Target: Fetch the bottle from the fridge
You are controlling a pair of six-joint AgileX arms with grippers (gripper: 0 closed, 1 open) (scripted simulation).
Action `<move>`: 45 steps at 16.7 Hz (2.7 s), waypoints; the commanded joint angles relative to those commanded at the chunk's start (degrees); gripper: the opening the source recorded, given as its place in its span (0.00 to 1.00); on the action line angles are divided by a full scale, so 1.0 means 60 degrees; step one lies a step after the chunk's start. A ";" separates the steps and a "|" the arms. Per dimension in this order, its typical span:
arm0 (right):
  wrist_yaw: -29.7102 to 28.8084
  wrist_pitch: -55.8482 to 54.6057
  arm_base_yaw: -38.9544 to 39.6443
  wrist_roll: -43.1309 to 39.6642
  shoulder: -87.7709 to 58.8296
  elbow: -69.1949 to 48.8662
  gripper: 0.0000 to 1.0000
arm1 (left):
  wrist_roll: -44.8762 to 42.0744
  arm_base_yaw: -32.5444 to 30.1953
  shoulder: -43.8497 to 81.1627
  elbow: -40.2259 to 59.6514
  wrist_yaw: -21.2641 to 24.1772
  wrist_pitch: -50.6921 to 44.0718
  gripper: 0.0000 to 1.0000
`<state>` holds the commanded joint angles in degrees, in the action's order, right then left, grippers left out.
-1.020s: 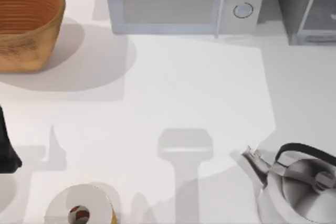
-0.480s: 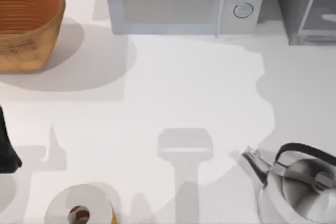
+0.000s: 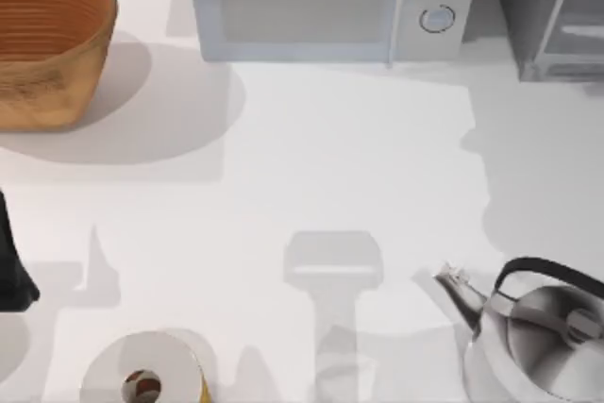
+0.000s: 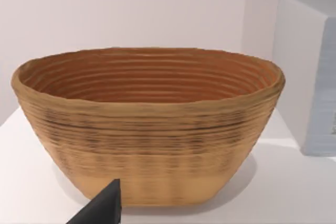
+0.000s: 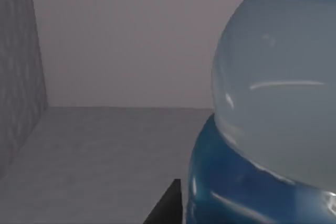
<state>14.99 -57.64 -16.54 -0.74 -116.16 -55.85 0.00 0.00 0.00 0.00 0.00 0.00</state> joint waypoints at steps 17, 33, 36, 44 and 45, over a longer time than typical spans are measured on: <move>-0.0460 0.1771 0.0554 -0.0035 0.4635 0.2573 0.00 | 0.0000 0.0000 0.0000 0.0000 0.0000 0.0000 1.00; -0.2400 0.9288 0.2644 0.0127 1.8843 0.9046 0.00 | 0.0000 0.0000 0.0000 0.0000 0.0000 0.0000 1.00; -0.2498 0.9607 0.2756 0.0124 1.9359 0.9309 0.00 | 0.0000 0.0000 0.0000 0.0000 0.0000 0.0000 1.00; -0.2855 0.9200 0.3090 0.0068 1.8910 0.8977 0.00 | 0.0000 0.0000 0.0000 0.0000 0.0000 0.0000 1.00; -0.3105 0.8950 0.3332 0.0028 1.8630 0.8778 0.00 | 0.0000 0.0000 0.0000 0.0000 0.0000 0.0000 1.00</move>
<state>-3.64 -3.94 3.46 -0.57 -4.38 -3.19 0.00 0.00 0.00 0.00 0.00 0.00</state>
